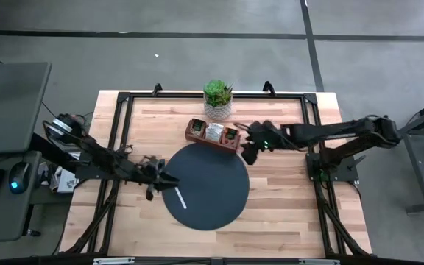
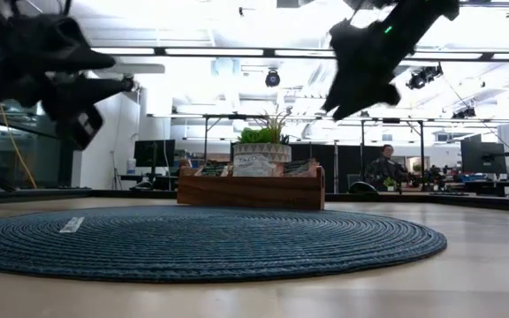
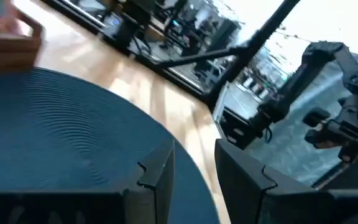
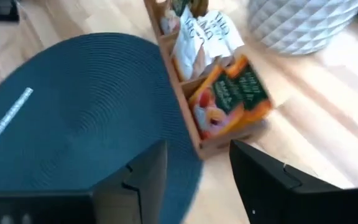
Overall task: Pick & Place Tea
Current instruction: Return to Home Position
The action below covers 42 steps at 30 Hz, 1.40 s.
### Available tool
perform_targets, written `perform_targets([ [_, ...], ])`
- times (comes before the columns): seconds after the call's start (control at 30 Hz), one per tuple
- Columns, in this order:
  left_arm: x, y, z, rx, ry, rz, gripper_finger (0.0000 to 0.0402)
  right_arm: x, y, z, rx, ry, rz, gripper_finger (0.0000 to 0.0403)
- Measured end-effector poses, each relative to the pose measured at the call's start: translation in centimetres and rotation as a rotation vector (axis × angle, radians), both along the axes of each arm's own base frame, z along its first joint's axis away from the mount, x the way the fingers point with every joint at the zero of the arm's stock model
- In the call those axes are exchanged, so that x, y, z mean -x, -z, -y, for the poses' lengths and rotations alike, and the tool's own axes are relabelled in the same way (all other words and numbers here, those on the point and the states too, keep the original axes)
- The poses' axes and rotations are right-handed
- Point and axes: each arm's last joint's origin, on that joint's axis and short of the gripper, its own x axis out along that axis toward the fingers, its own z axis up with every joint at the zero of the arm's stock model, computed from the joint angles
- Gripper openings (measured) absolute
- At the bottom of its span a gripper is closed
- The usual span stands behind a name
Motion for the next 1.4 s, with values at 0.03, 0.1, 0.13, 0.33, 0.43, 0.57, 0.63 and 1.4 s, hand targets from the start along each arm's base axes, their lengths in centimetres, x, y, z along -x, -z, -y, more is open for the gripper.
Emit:
perform_targets([
  [0.03,0.6,0.1,-0.4,0.001,-0.013,0.002,0.0114,0.5,-0.4,-0.6,0.03,0.003,-0.006,0.0169],
  [0.1,1.4,0.1,-0.9,0.003,-0.033,0.008,0.0114,1.5,-1.2,-1.8,0.087,0.027,-0.013,0.0154],
  [0.13,1.4,0.0,-0.9,0.0,-0.039,0.005,0.0114,2.0,-1.5,-2.3,0.108,0.037,-0.012,0.0146],
  [0.33,1.7,0.2,-1.2,-0.084,-0.101,-0.036,0.0114,5.1,-2.9,-4.7,0.152,0.083,-0.012,0.008],
  [0.43,1.7,0.0,-1.5,-0.108,-0.18,-0.011,0.0114,6.7,-2.9,-5.4,0.155,0.107,0.034,0.0038],
  [0.57,1.7,0.1,-1.8,-0.134,-0.275,-0.023,0.0114,9.0,-0.8,-5.8,0.065,0.127,0.194,0.0007],
  [0.63,1.5,0.0,-2.2,-0.131,-0.308,-0.021,0.0114,10.1,0.7,-5.8,-0.001,0.138,0.295,0.0009],
  [1.4,0.2,-1.5,-11.6,-0.051,-0.419,0.125,0.0114,16.4,6.5,-2.8,0.016,0.173,0.926,0.0],
])
